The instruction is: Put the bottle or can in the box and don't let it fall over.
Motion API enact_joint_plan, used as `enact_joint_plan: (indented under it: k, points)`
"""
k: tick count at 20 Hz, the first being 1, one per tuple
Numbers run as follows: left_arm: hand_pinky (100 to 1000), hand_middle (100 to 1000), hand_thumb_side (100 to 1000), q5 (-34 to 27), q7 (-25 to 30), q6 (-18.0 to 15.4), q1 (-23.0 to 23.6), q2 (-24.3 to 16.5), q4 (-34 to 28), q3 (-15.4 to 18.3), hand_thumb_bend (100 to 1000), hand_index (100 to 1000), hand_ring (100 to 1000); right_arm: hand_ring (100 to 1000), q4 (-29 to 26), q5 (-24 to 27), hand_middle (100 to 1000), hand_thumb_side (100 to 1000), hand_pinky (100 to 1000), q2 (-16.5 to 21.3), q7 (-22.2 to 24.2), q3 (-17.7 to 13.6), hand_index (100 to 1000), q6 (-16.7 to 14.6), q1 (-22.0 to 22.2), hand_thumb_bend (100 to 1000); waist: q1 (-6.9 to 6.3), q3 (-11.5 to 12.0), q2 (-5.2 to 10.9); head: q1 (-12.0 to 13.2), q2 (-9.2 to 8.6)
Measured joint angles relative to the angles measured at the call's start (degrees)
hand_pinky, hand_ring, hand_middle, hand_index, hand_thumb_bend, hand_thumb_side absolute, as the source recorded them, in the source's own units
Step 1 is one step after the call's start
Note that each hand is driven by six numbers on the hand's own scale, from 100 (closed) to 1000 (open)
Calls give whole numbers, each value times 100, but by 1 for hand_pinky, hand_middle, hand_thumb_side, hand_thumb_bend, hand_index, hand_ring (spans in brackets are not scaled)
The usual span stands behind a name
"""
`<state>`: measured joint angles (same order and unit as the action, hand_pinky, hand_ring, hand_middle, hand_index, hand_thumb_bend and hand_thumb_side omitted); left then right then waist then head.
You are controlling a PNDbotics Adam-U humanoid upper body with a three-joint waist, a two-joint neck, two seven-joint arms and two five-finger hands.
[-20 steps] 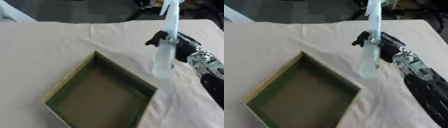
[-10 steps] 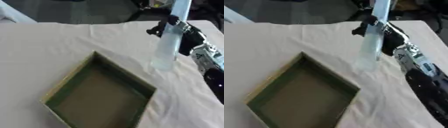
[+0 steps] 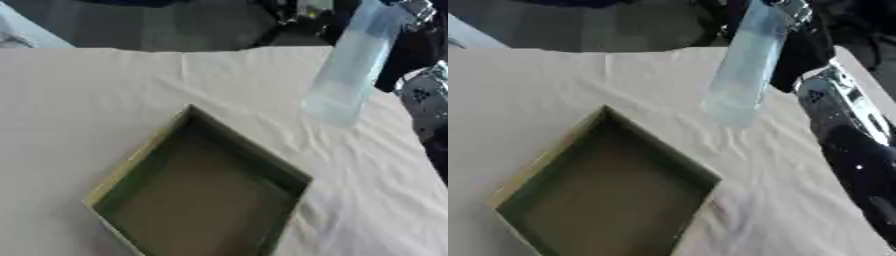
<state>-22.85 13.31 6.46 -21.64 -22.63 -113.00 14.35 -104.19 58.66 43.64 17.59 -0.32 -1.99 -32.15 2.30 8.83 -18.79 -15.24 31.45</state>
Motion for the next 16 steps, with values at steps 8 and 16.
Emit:
enact_joint_plan:
  k: [8,16]
  points:
    - [946,842,734,-99,-228,-57,-15,-1,-38,94,159,695,877,579,-452,37,100,470,927,-221,-346,0,492,6,4,100,22,10,41,-5,25]
    - [943,831,711,-317,-902,-361,-102,-1,-41,333,157,692,877,591,-744,-906,100,470,926,-873,-796,278,498,33,-3,100,80,17,156,-44,148]
